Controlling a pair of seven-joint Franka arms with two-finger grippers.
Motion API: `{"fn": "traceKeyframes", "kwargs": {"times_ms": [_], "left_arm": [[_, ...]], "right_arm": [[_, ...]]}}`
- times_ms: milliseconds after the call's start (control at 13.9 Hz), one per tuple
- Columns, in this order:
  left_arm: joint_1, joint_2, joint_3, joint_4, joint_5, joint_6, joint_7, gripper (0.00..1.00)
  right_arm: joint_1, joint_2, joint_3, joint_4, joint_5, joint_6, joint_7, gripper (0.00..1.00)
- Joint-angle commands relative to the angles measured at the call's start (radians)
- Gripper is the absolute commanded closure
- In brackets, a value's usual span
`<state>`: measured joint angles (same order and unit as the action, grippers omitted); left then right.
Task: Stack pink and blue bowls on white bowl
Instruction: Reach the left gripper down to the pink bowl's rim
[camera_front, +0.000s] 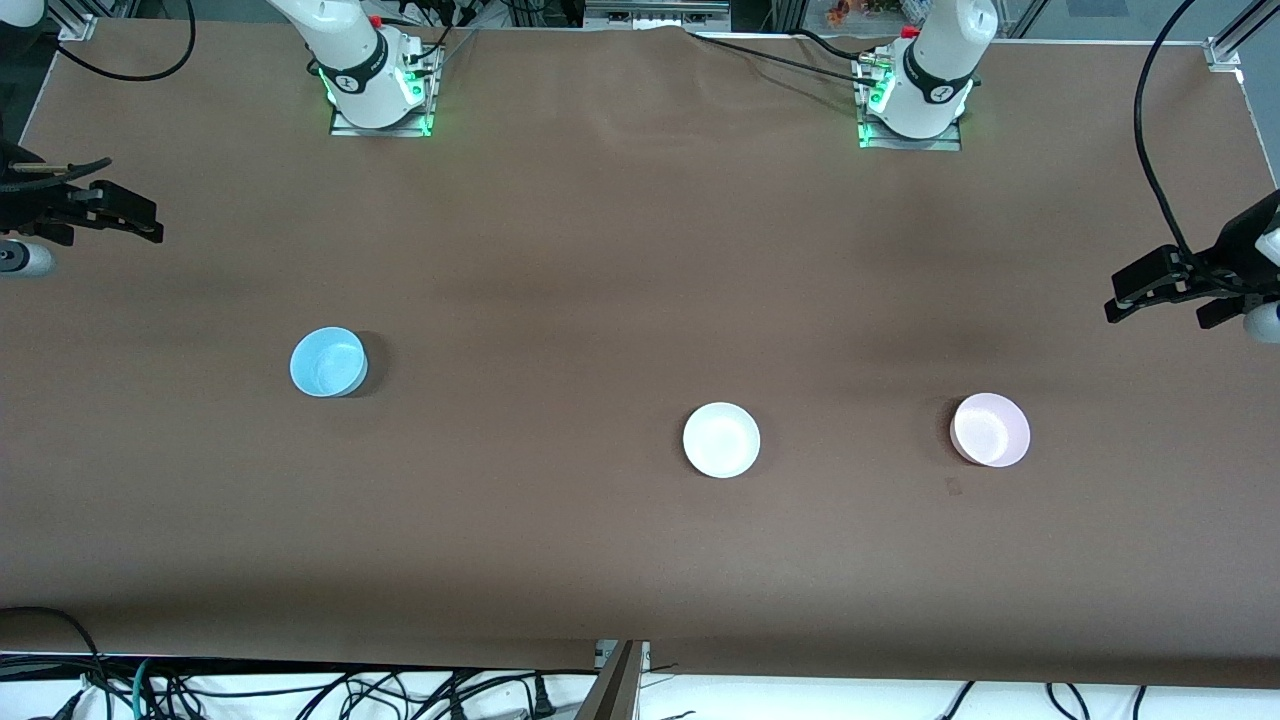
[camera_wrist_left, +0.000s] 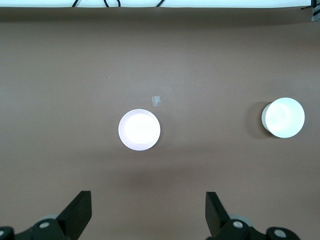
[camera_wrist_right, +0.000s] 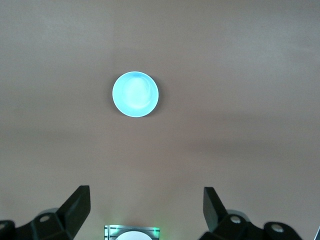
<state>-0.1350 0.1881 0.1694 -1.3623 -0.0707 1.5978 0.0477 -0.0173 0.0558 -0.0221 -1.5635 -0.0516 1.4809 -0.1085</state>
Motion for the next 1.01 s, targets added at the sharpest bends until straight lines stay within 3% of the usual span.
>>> {"fn": "traceKeyframes", "kwargs": {"times_ms": [0,288,503,935], "left_arm": [[-0.005,0.016,-0.001,0.028,0.057,-0.015,0.012,0.00],[-0.002,0.033,-0.001,0.029,0.055,-0.015,0.000,0.00],[0.000,0.124,-0.001,0.029,0.058,-0.007,-0.023,0.00],[0.037,0.253,0.001,0.017,0.045,0.178,-0.006,0.00]], "right_arm": [[-0.007,0.006,0.005,0.022,0.015,-0.011,-0.005,0.00],[-0.007,0.006,0.005,0.022,0.015,-0.011,-0.005,0.00],[-0.007,0.006,0.005,0.022,0.013,-0.011,-0.005,0.00],[-0.007,0.007,0.005,0.022,0.013,-0.011,-0.005,0.00]]}}
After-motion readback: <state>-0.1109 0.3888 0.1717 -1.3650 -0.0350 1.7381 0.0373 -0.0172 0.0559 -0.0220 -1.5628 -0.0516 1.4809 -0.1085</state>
